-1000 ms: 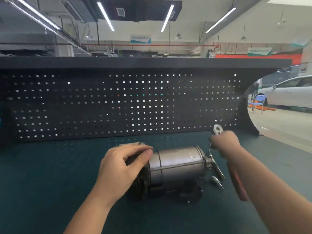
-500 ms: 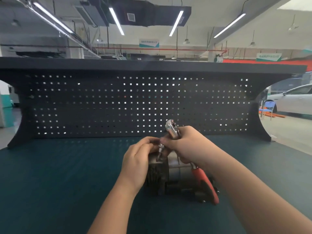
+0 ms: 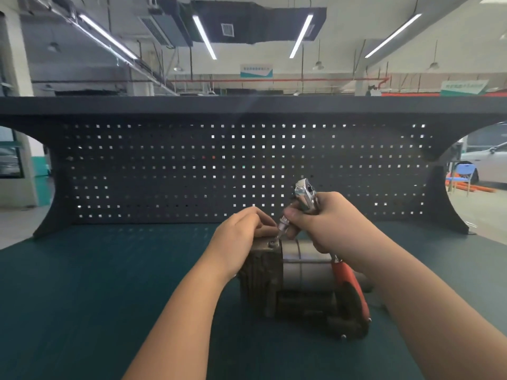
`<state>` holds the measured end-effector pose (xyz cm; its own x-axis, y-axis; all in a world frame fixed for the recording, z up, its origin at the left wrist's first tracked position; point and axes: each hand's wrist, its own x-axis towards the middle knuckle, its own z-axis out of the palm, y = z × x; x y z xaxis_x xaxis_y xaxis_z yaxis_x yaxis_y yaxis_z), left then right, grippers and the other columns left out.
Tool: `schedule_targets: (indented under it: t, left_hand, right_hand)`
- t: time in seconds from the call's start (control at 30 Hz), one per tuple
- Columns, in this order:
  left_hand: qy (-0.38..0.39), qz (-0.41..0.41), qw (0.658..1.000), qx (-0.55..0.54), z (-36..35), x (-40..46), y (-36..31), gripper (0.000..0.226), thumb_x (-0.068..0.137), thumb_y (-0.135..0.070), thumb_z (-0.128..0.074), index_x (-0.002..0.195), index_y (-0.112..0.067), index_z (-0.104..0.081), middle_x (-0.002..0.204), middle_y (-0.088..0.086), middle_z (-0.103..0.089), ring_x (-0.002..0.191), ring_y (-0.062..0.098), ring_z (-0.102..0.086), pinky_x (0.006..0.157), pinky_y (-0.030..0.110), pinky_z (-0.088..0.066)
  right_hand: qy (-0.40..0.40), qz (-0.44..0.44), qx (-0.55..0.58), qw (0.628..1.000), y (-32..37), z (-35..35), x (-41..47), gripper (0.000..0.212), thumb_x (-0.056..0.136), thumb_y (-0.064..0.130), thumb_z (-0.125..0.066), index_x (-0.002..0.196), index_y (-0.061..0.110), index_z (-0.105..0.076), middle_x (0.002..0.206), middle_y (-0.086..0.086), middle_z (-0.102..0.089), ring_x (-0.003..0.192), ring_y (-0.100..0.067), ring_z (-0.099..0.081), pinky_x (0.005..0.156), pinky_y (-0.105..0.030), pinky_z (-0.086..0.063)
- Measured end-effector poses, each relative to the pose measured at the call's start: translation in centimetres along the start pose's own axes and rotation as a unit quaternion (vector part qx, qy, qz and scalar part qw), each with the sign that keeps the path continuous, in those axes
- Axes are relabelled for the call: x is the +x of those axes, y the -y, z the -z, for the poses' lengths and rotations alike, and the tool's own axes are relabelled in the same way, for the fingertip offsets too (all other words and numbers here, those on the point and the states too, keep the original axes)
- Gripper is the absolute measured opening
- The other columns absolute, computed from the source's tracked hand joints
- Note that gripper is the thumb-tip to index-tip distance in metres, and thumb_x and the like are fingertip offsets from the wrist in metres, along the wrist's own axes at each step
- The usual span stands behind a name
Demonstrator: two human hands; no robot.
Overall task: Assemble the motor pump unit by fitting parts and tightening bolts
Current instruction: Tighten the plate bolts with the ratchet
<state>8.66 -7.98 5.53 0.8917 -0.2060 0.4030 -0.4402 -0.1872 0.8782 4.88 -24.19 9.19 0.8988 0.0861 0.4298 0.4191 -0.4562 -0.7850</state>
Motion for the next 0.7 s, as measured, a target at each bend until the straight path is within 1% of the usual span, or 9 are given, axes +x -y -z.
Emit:
schedule_targets:
  t: [0.1,0.17,0.27,0.37,0.47,0.53,0.57,0.63,0.7]
  left_hand:
    - [0.059,-0.003,0.998,0.001,0.8,0.2,-0.4,0.027,0.092,-0.013,-0.043,0.092,-0.019,-0.069,0.092,-0.006,-0.076,0.092,0.002,-0.069,0.069,0.013,-0.047]
    - [0.094,-0.016,0.995,0.003,1.2,0.2,-0.7,0.023,0.085,-0.020,-0.053,0.099,-0.020,-0.071,0.097,-0.005,-0.076,0.092,0.000,-0.068,0.069,0.007,-0.045]
    - [0.117,-0.043,0.992,-0.009,1.1,0.0,-0.9,0.017,0.086,-0.018,-0.068,0.102,-0.017,-0.074,0.101,-0.002,-0.076,0.096,0.004,-0.068,0.075,0.009,-0.049]
    - [0.110,-0.046,0.992,-0.029,0.6,-0.3,-0.9,0.014,0.089,-0.012,-0.067,0.100,-0.014,-0.075,0.094,0.000,-0.077,0.093,0.007,-0.071,0.079,0.014,-0.053]
    - [0.085,-0.041,0.994,-0.048,0.3,-0.2,-0.9,0.012,0.091,-0.007,-0.063,0.093,-0.010,-0.075,0.077,-0.001,-0.075,0.075,0.002,-0.070,0.066,0.010,-0.049]
    - [0.071,-0.035,0.995,-0.066,0.1,-0.1,-1.0,0.014,0.090,-0.005,-0.063,0.089,-0.014,-0.074,0.072,-0.006,-0.073,0.070,0.000,-0.068,0.062,0.009,-0.048]
    - [0.067,-0.035,0.994,-0.076,0.1,-0.1,-1.0,0.017,0.090,-0.004,-0.063,0.088,-0.016,-0.074,0.071,-0.008,-0.072,0.068,-0.001,-0.067,0.061,0.009,-0.049]
    - [0.069,-0.040,0.993,-0.082,0.0,0.0,-0.9,0.020,0.089,-0.003,-0.063,0.088,-0.020,-0.074,0.072,-0.012,-0.072,0.069,-0.003,-0.065,0.062,0.010,-0.049]
    - [0.071,-0.045,0.993,-0.077,0.1,0.0,-0.9,0.021,0.088,-0.005,-0.064,0.087,-0.023,-0.075,0.075,-0.012,-0.072,0.071,-0.002,-0.064,0.066,0.011,-0.050]
  right_hand:
    - [-0.012,0.017,-0.019,1.000,-0.2,-0.2,0.1,0.025,0.094,0.016,-0.058,0.074,0.006,-0.067,0.058,0.005,-0.067,0.031,0.000,-0.036,0.035,-0.008,-0.027]
    - [-0.019,0.021,-0.016,0.999,-0.3,-0.4,0.3,0.023,0.094,0.018,-0.059,0.074,0.007,-0.066,0.061,0.003,-0.068,0.031,-0.001,-0.034,0.035,-0.009,-0.027]
    - [-0.039,0.032,-0.012,0.999,-0.4,-0.8,0.6,0.021,0.091,0.018,-0.063,0.076,0.005,-0.065,0.058,-0.001,-0.064,0.030,0.000,-0.037,0.034,-0.008,-0.026]
    - [-0.039,0.021,0.005,0.999,-0.4,-1.3,0.6,0.019,0.090,0.018,-0.066,0.073,0.008,-0.063,0.045,0.009,-0.053,0.029,0.000,-0.040,0.034,-0.009,-0.028]
    - [0.031,-0.048,0.115,0.992,-0.1,-0.8,0.5,0.037,0.079,0.042,-0.074,0.082,0.009,-0.057,0.052,0.006,-0.045,0.038,-0.005,-0.028,0.037,-0.018,-0.025]
    - [0.075,-0.154,0.235,0.957,-0.1,-0.2,0.6,0.059,0.066,0.069,-0.064,0.088,0.015,-0.053,0.060,0.002,-0.042,0.042,-0.009,-0.025,0.037,-0.018,-0.023]
    - [0.088,-0.194,0.282,0.935,-0.1,0.1,0.7,0.060,0.072,0.074,-0.055,0.091,0.016,-0.051,0.063,0.000,-0.042,0.042,-0.009,-0.026,0.036,-0.017,-0.023]
    - [0.102,-0.213,0.352,0.906,-0.5,0.3,0.9,0.043,0.096,0.057,-0.038,0.096,0.016,-0.050,0.063,-0.002,-0.043,0.042,-0.010,-0.029,0.034,-0.016,-0.023]
    - [0.105,-0.200,0.413,0.882,-0.7,0.4,1.1,0.023,0.101,0.031,-0.035,0.097,0.017,-0.053,0.062,-0.004,-0.045,0.041,-0.011,-0.031,0.034,-0.014,-0.023]
